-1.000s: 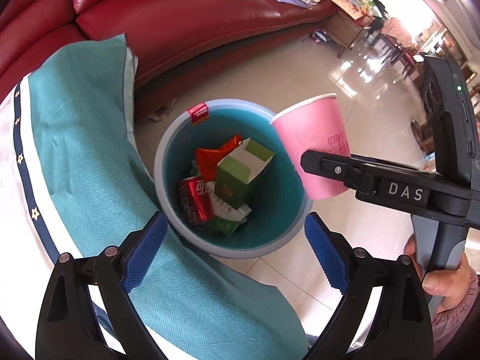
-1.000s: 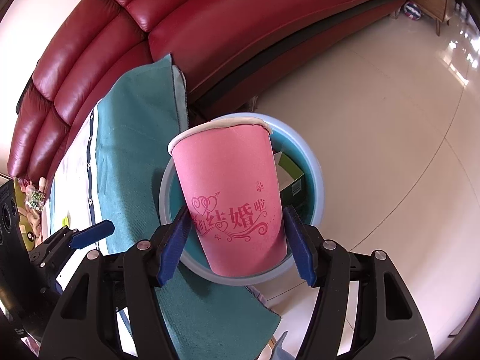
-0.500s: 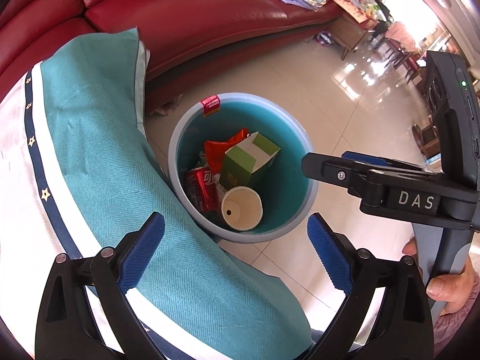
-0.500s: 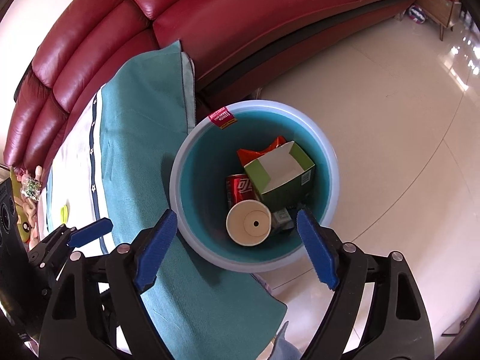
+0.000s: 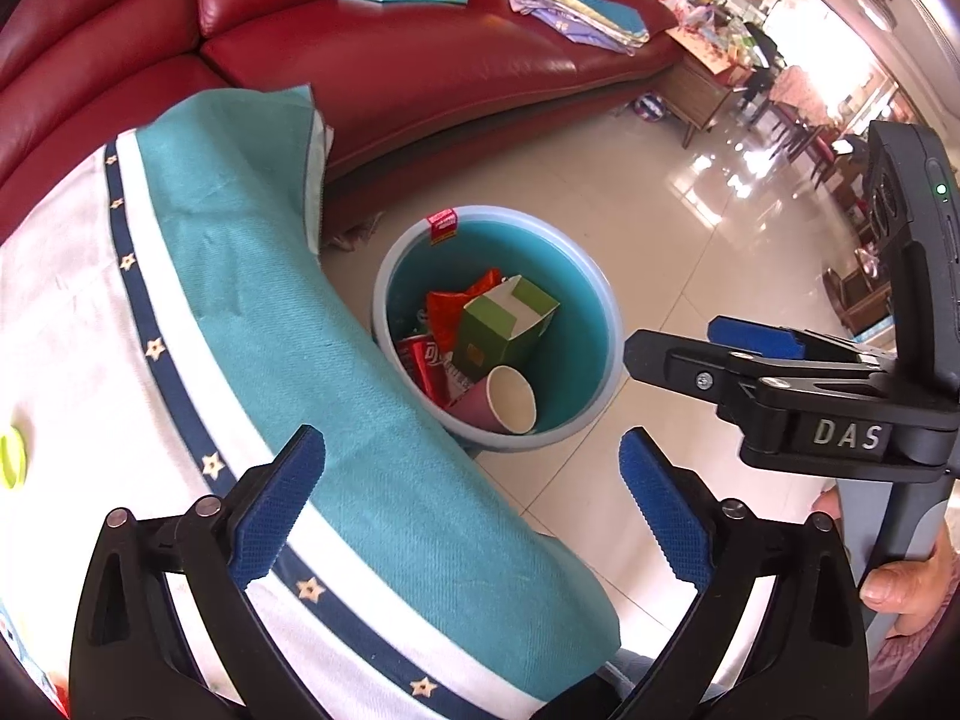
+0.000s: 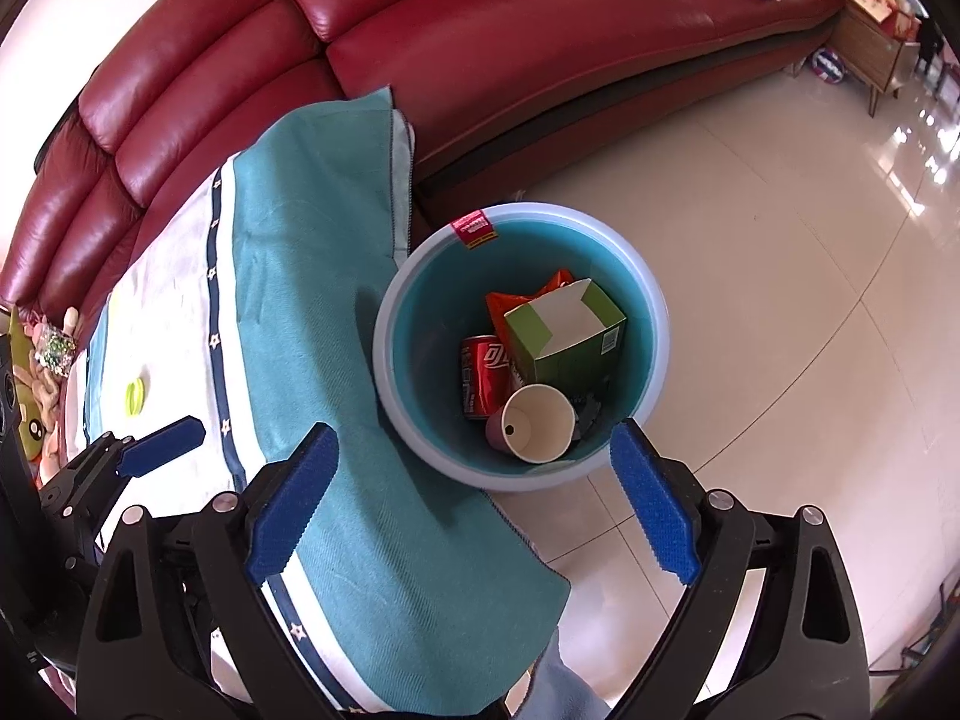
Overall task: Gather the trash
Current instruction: 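Move both tools back over the table toward the red wrapper and packet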
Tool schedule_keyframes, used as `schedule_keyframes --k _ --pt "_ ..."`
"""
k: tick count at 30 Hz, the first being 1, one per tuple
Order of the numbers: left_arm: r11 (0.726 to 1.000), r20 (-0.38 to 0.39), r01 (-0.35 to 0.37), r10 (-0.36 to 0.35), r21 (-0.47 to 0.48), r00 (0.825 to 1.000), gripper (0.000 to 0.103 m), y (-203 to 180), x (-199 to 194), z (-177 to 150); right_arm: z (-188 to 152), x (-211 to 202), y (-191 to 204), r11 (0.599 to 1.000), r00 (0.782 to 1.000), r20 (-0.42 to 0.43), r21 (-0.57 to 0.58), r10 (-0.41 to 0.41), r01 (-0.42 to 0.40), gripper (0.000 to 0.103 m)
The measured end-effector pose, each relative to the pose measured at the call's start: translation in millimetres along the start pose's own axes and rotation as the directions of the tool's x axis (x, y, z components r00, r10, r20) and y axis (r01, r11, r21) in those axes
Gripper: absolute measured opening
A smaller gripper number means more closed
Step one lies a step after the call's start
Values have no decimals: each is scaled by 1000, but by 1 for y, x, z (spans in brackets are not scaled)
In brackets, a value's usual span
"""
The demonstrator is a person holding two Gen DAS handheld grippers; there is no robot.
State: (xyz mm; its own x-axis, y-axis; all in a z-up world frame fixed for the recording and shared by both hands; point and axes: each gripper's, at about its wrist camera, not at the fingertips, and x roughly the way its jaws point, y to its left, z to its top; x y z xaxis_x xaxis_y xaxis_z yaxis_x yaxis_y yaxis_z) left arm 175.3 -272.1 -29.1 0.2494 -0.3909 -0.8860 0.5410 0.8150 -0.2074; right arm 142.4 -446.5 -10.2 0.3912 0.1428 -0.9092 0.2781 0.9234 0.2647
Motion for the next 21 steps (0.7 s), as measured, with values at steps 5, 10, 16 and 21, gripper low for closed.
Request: schedule_keyframes --k 5,10,16,21 --pt "1000 13 -17 18 -25 1000 99 9 -23 -16 -12 -17 18 999 1000 19 -32 -3 4 93" --pt "998 51 -37 40 -42 998 99 20 -49 -36 -25 -32 37 998 999 37 -57 2 0 93" --pt "994 77 -78 84 -70 994 99 40 -77 -63 -40 -40 63 995 999 37 -93 27 -24 93" --pt "984 78 -121 132 -131 988 99 69 -99 -96 -53 -38 95 987 998 11 -150 56 -54 93"
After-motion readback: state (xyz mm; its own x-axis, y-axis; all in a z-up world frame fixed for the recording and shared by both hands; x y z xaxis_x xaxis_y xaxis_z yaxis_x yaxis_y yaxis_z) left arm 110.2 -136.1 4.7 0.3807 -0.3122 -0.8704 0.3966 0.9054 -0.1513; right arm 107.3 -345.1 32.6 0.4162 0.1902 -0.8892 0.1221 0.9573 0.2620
